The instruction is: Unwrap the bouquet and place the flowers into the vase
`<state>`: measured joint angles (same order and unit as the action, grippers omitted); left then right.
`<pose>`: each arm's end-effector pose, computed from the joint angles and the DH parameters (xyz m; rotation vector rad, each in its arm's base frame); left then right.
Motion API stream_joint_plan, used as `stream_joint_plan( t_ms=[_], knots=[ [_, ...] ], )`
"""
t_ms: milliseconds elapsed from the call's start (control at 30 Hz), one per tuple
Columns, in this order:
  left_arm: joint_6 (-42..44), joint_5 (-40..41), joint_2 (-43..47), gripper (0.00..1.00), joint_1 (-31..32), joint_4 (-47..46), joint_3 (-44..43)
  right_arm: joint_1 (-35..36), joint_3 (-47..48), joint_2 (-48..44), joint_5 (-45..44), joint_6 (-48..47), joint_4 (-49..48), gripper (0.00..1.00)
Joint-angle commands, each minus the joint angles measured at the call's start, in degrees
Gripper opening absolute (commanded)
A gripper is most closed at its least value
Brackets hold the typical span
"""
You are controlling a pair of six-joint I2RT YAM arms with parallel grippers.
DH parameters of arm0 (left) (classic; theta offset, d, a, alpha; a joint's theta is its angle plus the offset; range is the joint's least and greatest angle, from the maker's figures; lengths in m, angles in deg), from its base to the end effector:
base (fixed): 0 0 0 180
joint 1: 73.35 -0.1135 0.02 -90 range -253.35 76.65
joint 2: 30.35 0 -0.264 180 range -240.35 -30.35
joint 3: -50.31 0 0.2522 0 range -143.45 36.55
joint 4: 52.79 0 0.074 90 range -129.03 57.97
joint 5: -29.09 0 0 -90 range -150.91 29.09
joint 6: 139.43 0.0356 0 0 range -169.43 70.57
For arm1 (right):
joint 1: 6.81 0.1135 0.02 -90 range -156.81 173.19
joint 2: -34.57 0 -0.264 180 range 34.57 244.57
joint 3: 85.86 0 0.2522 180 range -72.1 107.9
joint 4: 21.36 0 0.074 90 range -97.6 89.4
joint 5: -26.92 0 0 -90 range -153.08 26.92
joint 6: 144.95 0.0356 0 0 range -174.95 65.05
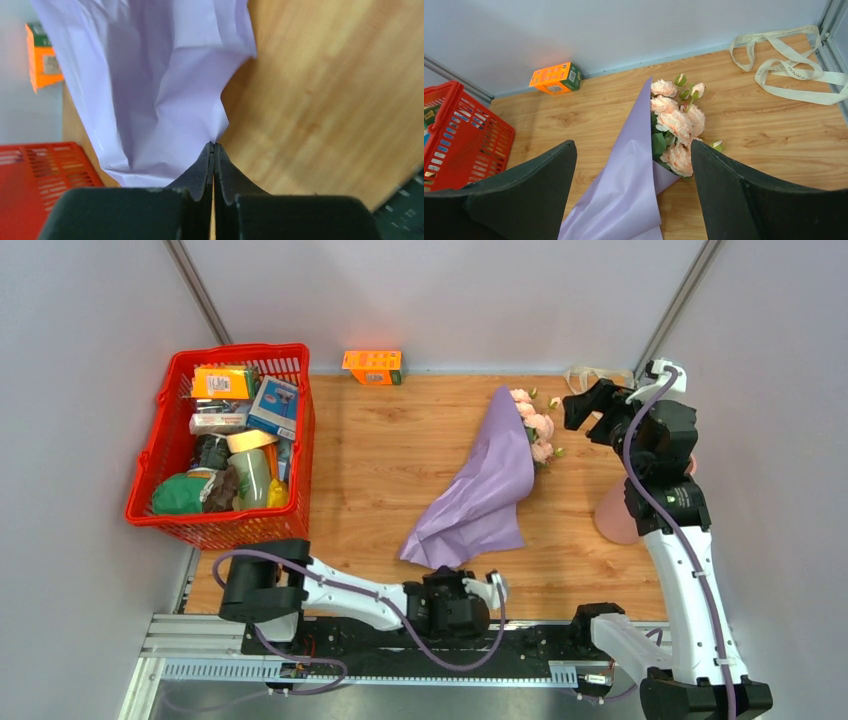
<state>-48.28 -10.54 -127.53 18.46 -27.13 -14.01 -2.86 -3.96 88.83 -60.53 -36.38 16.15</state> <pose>0.0174 -0.3161 0.1561 1.3567 1.6795 0.2786 0.1966 0.0152 0.4260 0.1906 1.7437 0.3263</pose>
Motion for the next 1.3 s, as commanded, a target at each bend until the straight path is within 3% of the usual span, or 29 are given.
stream_joint_plan(
  t_ms=[0, 300, 500, 933, 1267],
  knots=[
    [-8.5, -0.9, 10.1, 0.0, -8.4, -2.1, -1.6, -0.1, -1.2, -1.3, 2.6, 1.6, -2.2, 0.86],
    [-26.0, -18.5, 27.6, 0.0, -28.4, -3.9, 5.3, -0.1, -6.3, -1.0, 6.8, 3.9, -2.5, 0.84],
    [-35.5, -29.6, 33.1, 0.0, -41.3, -4.8, 11.9, 0.0, -9.8, 0.9, 11.2, 8.3, -2.7, 0.81],
    [-42.2, -35.0, 33.0, 0.0, -49.6, -3.0, 11.4, 6.9, -14.6, 4.7, 12.4, 10.6, -3.7, 0.8],
    [-42.5, -29.6, 31.5, 0.0, -55.1, 2.5, 5.0, 8.4, -15.0, 5.3, 12.6, 13.5, -5.8, 0.79]
  ],
)
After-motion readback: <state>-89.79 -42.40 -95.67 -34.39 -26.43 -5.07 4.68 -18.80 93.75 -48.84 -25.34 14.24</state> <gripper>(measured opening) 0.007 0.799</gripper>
